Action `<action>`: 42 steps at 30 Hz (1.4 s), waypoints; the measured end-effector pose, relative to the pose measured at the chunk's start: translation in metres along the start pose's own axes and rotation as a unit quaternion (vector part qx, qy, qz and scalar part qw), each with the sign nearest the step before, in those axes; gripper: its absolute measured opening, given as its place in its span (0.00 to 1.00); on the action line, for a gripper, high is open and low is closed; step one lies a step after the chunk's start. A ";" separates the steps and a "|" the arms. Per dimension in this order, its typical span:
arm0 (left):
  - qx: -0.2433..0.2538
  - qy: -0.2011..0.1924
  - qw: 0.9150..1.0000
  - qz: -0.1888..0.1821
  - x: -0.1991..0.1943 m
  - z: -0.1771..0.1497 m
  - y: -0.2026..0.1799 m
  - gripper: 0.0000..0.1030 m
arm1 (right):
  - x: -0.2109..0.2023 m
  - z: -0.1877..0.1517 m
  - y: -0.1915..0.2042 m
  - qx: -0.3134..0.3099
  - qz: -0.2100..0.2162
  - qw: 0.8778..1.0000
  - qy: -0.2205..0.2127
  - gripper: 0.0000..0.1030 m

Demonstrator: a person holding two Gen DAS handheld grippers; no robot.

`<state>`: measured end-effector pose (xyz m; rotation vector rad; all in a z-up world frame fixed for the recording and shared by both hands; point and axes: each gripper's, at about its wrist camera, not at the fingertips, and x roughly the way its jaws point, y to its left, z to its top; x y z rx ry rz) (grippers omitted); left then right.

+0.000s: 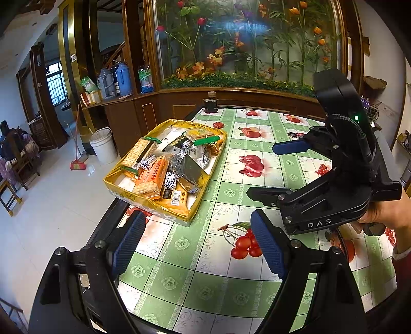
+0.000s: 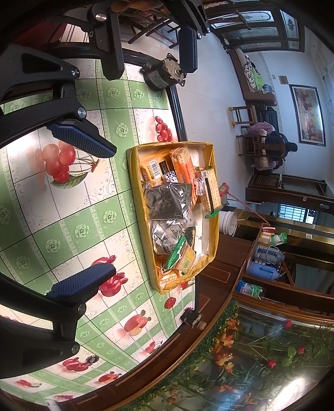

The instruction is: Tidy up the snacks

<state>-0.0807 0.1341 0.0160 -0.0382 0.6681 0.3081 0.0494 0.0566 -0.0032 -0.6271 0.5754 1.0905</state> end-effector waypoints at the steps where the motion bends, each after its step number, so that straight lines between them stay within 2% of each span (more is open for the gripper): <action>1: -0.001 0.000 1.000 0.000 0.000 0.000 0.000 0.82 | 0.000 0.000 0.001 0.000 0.000 1.000 0.000 0.83; 27: -0.009 -0.002 1.000 0.005 -0.004 -0.002 0.006 0.82 | 0.003 0.005 0.003 -0.015 0.003 1.000 0.002 0.83; 38: -0.006 -0.037 0.999 0.031 -0.010 -0.001 0.009 0.82 | 0.006 0.008 0.005 -0.018 0.010 1.000 0.001 0.83; 42: -0.020 -0.024 0.999 0.024 -0.007 0.000 0.013 0.82 | 0.007 0.009 0.006 -0.018 0.012 1.000 0.001 0.83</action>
